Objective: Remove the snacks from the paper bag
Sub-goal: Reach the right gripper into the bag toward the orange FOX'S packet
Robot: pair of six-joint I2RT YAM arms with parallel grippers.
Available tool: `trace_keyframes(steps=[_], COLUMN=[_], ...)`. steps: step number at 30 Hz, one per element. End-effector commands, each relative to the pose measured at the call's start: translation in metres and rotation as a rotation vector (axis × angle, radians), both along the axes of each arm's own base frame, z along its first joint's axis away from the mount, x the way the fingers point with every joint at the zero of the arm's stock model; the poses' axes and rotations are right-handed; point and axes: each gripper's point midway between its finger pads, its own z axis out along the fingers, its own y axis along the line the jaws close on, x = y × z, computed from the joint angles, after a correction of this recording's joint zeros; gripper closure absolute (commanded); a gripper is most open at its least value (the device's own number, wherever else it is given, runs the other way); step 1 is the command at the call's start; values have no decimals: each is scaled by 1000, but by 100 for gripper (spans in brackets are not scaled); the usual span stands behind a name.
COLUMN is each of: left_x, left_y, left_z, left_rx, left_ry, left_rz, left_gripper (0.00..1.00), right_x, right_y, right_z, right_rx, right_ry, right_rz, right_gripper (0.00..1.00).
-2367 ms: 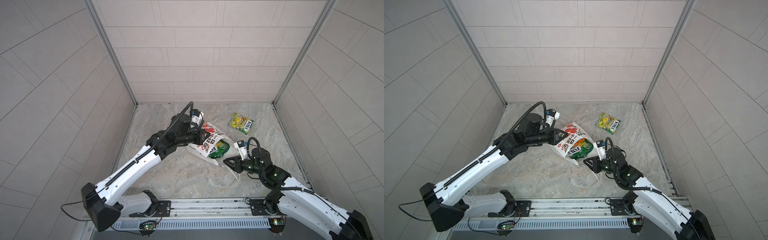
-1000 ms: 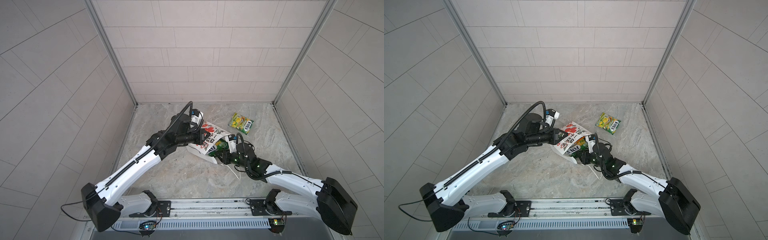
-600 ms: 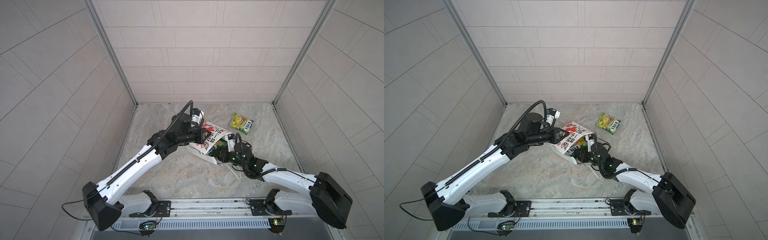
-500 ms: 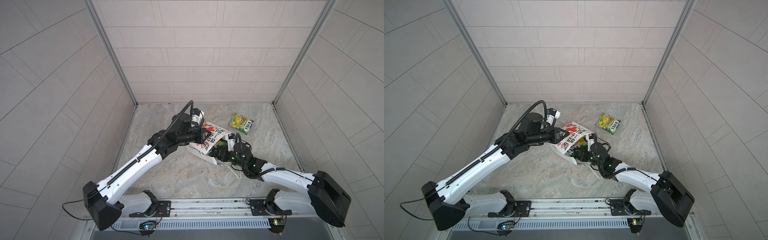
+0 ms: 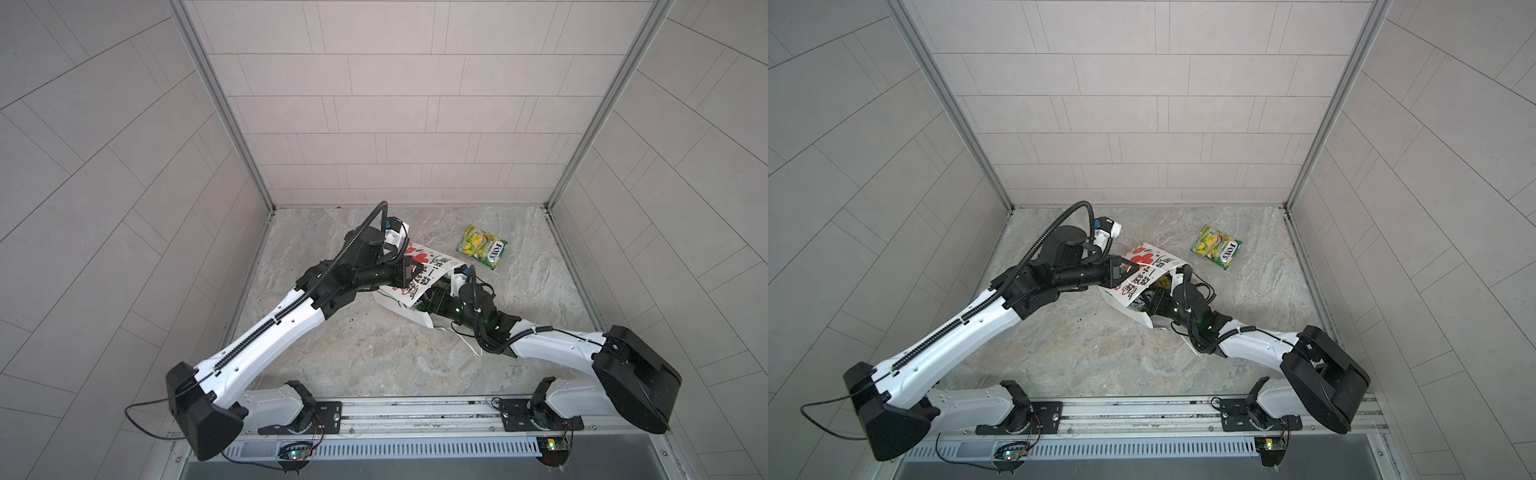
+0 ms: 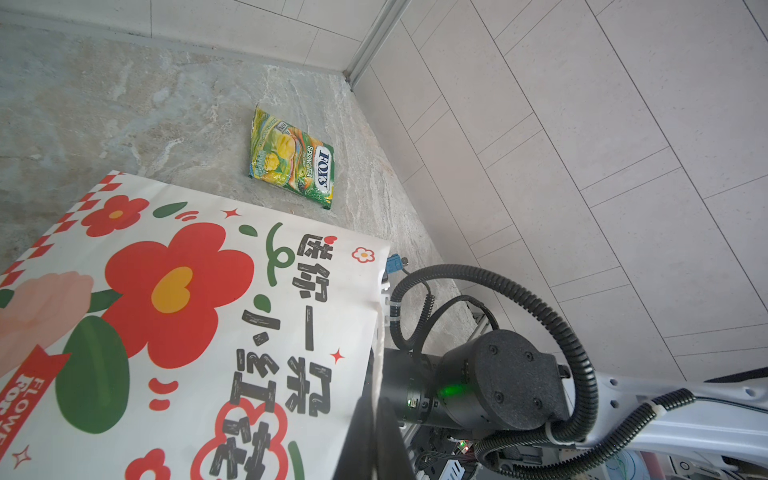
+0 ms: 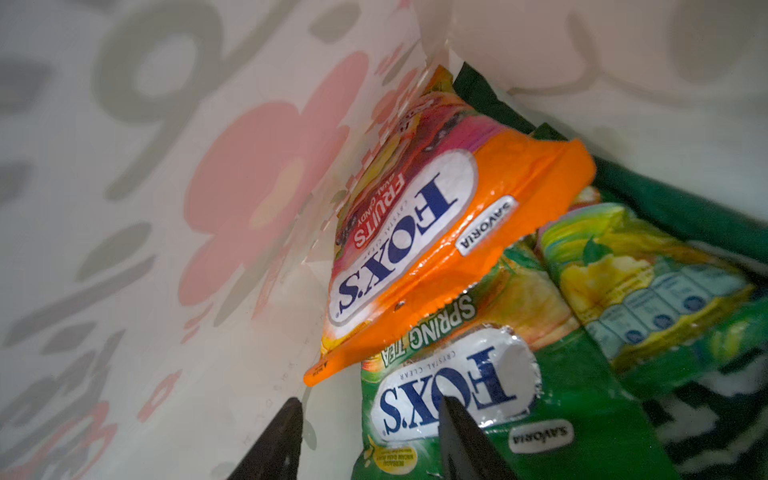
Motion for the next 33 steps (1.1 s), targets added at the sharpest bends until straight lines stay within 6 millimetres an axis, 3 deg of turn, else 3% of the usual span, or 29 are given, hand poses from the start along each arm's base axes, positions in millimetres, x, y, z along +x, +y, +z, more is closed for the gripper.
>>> trace_keyframes(steps=[1,14,15,22,27,33], left_x=[2,7,7,9,9,9], left_y=[-5,-6,-6,-3,-3,0], left_z=[14,15,15,15,16,16], left_rx=[-31,-33,-34,-29,-31,-26], left_ry=[-31,-35,-37,-40,-43,-46], left_rz=[-3,11,12,32,35,45], left_gripper=[100,100,100,100,100,100], right_x=[11,29,35,46,54,63], right_y=[6,9,14,19,23,26], right_z=[15,2,12,12,9,1], right_rx=[62,65,90,103,87,69], right_ry=[-19,7,-6,-21,-29,-28], right_rz=[-42,-125,-129,-156,-167,-185], right_gripper=[45,44,44,44,47,60])
